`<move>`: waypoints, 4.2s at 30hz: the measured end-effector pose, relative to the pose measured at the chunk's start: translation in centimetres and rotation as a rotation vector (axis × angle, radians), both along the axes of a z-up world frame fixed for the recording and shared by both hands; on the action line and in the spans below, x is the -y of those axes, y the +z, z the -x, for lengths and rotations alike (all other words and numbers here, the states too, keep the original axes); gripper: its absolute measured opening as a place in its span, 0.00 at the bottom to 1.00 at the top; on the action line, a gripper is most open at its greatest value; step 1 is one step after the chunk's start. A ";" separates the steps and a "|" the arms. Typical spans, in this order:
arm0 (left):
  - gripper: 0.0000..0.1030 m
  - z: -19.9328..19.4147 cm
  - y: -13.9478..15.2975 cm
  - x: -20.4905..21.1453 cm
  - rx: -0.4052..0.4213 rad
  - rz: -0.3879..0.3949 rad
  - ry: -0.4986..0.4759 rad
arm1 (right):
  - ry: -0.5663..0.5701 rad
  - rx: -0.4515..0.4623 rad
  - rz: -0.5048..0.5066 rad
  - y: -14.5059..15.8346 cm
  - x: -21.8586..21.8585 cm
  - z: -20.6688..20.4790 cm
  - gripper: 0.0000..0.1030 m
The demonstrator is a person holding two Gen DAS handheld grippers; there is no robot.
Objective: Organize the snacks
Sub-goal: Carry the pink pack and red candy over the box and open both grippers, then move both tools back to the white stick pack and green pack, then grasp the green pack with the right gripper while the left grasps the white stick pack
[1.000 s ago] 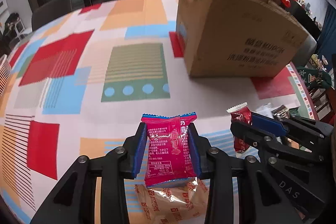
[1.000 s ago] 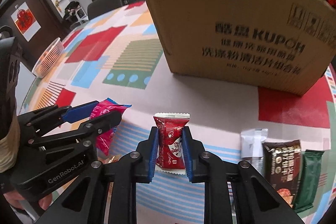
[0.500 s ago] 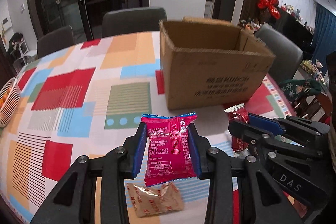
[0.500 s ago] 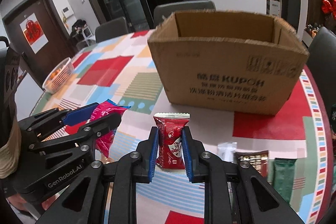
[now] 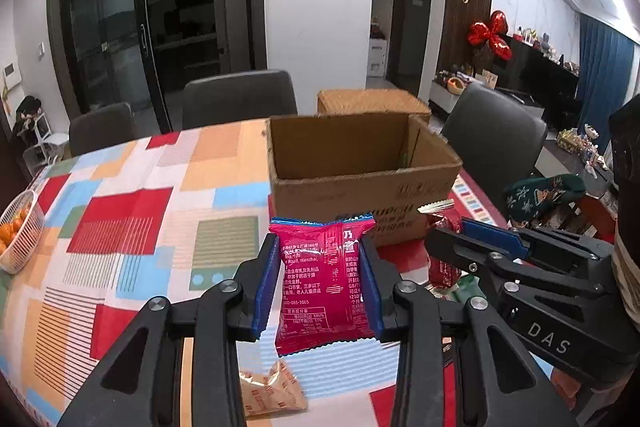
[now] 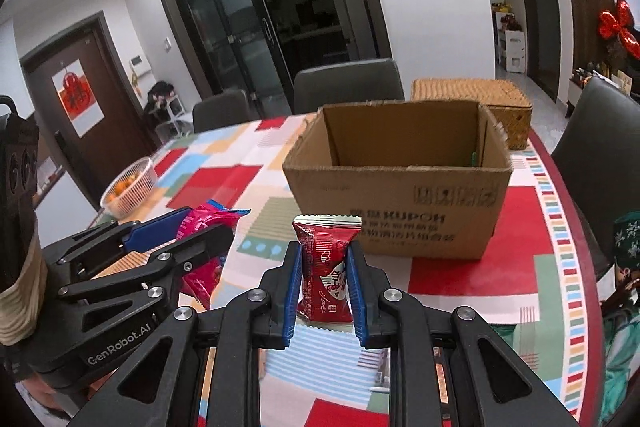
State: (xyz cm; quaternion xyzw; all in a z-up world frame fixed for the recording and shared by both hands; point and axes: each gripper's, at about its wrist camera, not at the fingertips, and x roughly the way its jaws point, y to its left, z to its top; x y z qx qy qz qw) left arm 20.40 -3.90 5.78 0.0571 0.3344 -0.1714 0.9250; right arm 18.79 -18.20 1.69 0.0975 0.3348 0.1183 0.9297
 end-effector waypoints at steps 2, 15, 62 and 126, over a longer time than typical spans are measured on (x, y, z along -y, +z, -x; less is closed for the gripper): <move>0.37 0.0 0.6 0.5 0.011 0.004 -0.004 | -0.004 0.014 -0.005 0.7 0.5 0.2 0.23; 0.37 -3.6 3.1 3.2 0.032 0.004 -0.028 | -0.042 0.062 0.013 3.3 3.1 -1.6 0.23; 0.60 -1.1 -1.0 4.8 -0.036 -0.054 -0.032 | -0.058 0.046 0.201 1.7 4.8 -1.1 0.39; 0.20 -2.5 -18.2 11.2 -0.433 -0.107 -0.073 | -0.191 -0.327 0.298 -15.7 9.4 0.7 0.43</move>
